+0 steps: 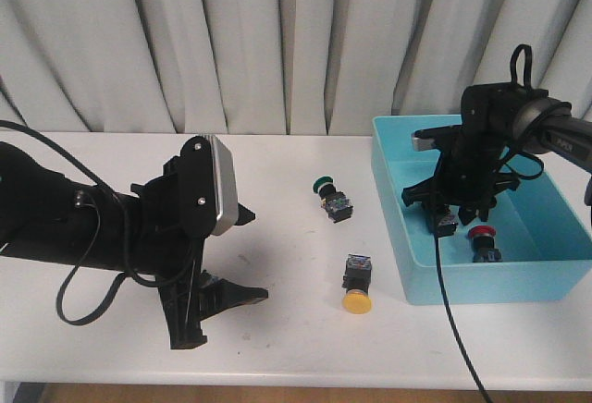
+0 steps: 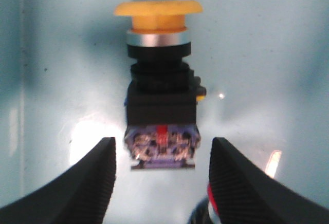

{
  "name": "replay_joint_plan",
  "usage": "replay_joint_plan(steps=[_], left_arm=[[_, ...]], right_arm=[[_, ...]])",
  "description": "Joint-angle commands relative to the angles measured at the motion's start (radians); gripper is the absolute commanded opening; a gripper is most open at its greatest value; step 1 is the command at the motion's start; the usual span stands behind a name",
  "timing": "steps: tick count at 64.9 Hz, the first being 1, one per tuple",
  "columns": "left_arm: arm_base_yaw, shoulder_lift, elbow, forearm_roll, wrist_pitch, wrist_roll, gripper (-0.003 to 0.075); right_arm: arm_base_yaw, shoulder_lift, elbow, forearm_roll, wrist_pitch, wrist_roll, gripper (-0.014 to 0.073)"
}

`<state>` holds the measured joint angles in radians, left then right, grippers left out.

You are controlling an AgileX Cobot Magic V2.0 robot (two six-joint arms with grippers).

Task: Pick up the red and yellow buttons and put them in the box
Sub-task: 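Carry the yellow button with the right gripper into the blue box and release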

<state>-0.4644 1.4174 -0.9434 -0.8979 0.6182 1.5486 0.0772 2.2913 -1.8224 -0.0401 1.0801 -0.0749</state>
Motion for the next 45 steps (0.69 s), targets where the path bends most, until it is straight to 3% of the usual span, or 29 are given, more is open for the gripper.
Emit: replay_joint_plan(steps=[1,18,45], left_arm=[[-0.003,-0.027,-0.026,-0.041,-0.015,-0.012,0.0577],[-0.003,-0.027,-0.026,-0.041,0.006,-0.010,0.0577],[-0.003,-0.027,-0.026,-0.041,0.034,-0.013,0.0577]], right_arm=[[-0.005,-0.109,-0.044,-0.005,0.038,-0.006,0.0416],[-0.002,-0.388,0.091,0.067,0.042,-0.015,0.0415],[-0.002,-0.967,0.676,0.080,-0.134,-0.033,0.0415]])
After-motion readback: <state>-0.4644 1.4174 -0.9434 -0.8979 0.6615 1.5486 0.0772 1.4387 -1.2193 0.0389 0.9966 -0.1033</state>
